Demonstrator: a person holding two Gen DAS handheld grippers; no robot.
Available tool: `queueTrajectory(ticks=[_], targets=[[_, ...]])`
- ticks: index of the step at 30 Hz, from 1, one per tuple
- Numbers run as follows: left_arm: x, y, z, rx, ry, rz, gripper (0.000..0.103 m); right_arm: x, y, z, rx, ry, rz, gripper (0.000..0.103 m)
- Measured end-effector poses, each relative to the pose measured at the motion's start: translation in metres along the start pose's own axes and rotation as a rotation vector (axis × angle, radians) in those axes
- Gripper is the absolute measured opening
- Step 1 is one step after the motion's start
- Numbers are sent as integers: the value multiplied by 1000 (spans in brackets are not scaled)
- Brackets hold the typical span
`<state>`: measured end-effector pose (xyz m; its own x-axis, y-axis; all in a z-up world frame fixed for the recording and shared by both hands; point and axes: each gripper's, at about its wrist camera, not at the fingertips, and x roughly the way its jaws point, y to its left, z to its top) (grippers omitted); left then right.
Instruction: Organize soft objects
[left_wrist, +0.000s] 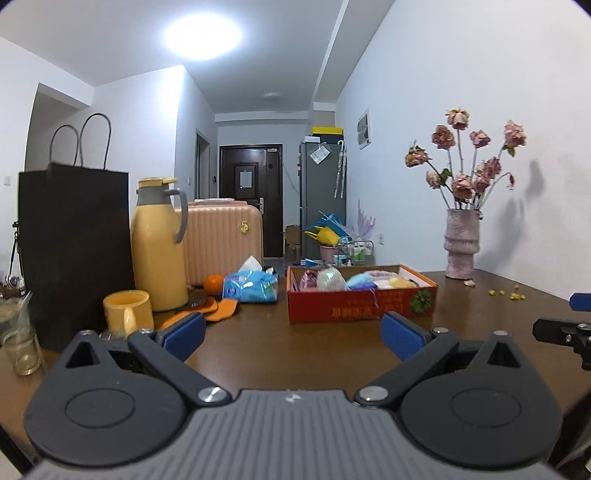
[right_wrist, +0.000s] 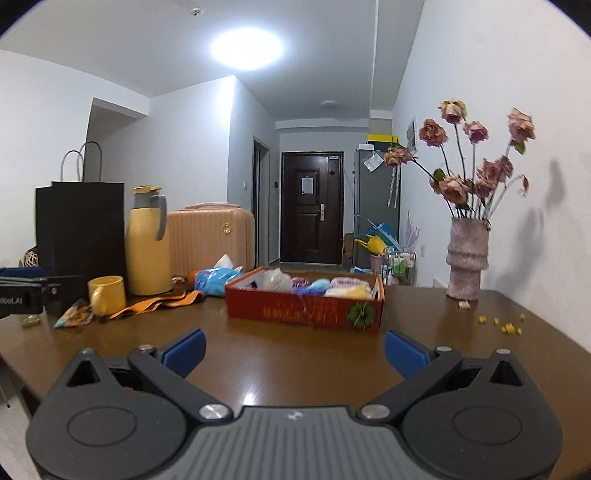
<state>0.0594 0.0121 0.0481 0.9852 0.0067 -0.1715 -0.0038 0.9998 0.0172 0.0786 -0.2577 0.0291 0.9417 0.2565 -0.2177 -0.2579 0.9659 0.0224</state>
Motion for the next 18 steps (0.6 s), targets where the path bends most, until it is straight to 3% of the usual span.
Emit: queueTrajectory(ticks=[5,9,18], targets=[[-32,-1,-25,-7,46,31,103,-41,22,-29,54,18,-15,103],[-46,-6,-38,13,59,47,103,-47,31,-39,132,45,0,103],[-51,-7,-29,12,21,22,103,-45,38,-33,87,19,-24,103]])
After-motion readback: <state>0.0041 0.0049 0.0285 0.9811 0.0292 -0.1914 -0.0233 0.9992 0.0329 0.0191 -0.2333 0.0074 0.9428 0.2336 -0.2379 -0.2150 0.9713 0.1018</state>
